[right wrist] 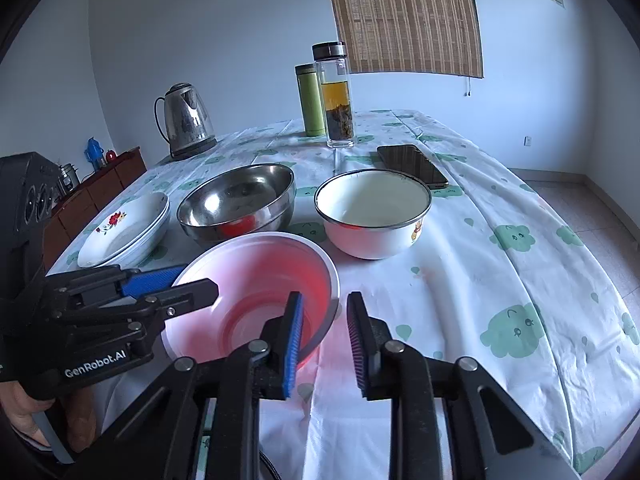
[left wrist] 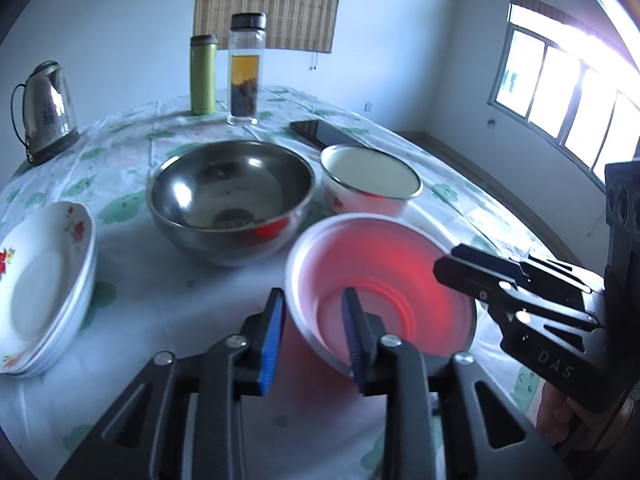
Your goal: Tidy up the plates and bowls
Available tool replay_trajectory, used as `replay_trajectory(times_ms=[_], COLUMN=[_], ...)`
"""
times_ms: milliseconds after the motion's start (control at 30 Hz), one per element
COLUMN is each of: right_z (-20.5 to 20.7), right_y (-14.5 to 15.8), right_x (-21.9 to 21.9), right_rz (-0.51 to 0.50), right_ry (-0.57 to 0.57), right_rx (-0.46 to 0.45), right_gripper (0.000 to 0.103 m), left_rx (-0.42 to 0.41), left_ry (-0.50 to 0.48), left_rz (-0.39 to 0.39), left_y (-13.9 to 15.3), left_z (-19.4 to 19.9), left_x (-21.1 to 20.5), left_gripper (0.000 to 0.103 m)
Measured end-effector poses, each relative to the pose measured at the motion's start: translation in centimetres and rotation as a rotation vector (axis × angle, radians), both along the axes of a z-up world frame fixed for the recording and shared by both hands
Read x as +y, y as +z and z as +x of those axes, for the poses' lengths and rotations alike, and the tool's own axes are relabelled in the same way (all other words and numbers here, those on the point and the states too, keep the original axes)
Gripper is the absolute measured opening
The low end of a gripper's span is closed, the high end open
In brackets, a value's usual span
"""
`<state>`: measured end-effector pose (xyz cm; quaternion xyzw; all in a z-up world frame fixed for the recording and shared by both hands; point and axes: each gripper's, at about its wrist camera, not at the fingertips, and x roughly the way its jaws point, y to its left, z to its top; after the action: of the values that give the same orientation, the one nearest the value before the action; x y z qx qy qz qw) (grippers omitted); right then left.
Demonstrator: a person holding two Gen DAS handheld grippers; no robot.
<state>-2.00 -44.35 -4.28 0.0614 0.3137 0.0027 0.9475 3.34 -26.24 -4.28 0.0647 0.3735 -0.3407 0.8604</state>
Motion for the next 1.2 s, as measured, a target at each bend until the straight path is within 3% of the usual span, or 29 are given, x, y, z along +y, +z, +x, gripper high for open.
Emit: replay_trajectory(times_ms=[133, 467, 1000, 1200], right_z=[0.0, -0.2, 0.3, 1.4], right_y=[0.0, 0.9, 4.7, 7.1], right_x=[0.0, -0.3, 0.7, 1.1], right_rz=[-0.001, -0.006, -0.022, -0.046], right_ry=[0.002, -0.001, 0.024, 0.035], right_rx=[-0.003, -0.022, -0.091, -0.137], right_gripper=[0.019, 0.018, 0.018, 0.018], left_rx=[-0.002, -0.022, -0.142, -0.134], left_ry=[0.000, -0.002, -0.003, -0.001], left_rz=[0.000, -0.025, 0.001, -0.006], left_y=[-0.1, 1.2, 5.7, 6.9], left_z=[-0.1, -0.4, 1.2, 3.6], left_x=[-0.3, -0.2, -0.1, -0.1], left_gripper=[0.020, 0.020, 0.020, 0.020])
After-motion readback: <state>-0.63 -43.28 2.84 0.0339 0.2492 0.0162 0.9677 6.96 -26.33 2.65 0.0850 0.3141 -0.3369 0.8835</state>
